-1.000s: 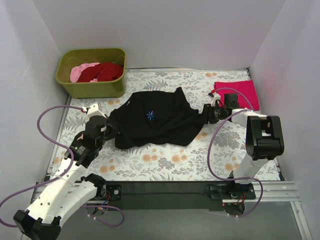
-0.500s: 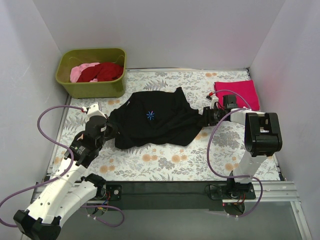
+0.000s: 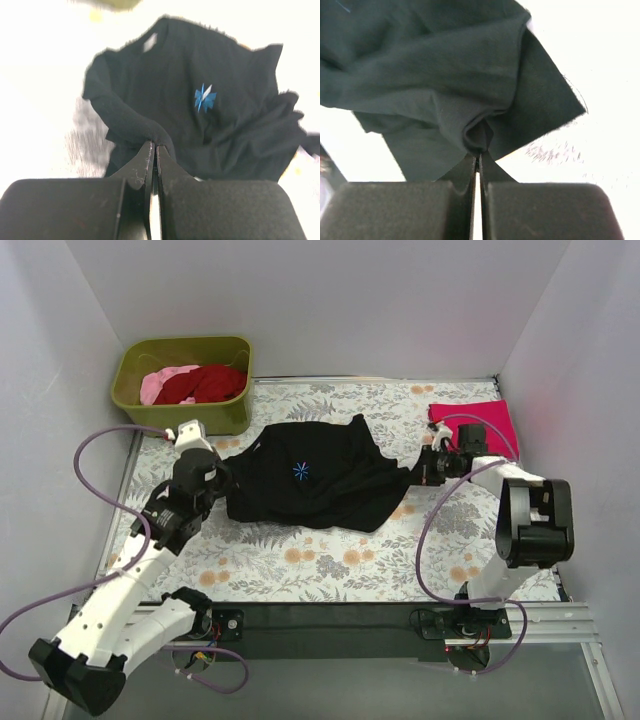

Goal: Fold and stack the t-shirts
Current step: Flatten the tshirt out

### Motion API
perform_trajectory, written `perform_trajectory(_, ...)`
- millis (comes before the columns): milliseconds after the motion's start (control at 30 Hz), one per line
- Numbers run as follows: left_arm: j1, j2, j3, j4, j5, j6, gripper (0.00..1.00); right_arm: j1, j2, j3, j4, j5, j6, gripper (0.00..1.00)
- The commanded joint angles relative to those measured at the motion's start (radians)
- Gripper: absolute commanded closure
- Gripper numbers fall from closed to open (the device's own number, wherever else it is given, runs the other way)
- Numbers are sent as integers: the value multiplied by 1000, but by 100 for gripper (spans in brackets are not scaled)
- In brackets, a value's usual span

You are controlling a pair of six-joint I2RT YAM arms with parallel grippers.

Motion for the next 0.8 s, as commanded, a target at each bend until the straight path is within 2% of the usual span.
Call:
perform_trajectory(0,8,93,151,87,-104,110,100,-64,-152,69,-3,-86,207,99)
perform_trajectory(100,45,216,329,130,-121,160,100,-116,-239,201,-3,-110,338,99)
perform_trajectory(133,122,327,548,162,-109,180,100,-164,-258,400,-3,-132,454,99)
perform_trajectory(333,155,490,1016,129,-134,208,100,-247,-235,740,-1,-202,592,99)
perform_trajectory(467,157,503,1164,132,-125,231,100,-302,-267,852,0,-259,647,99)
perform_trajectory(600,155,416,1179,156,-76,249,100,-359,-358,852,6,-296,658,99)
perform_trajectory(767,155,242,1181,153,69,256,100,-416,-500,846,9,-330,652,99)
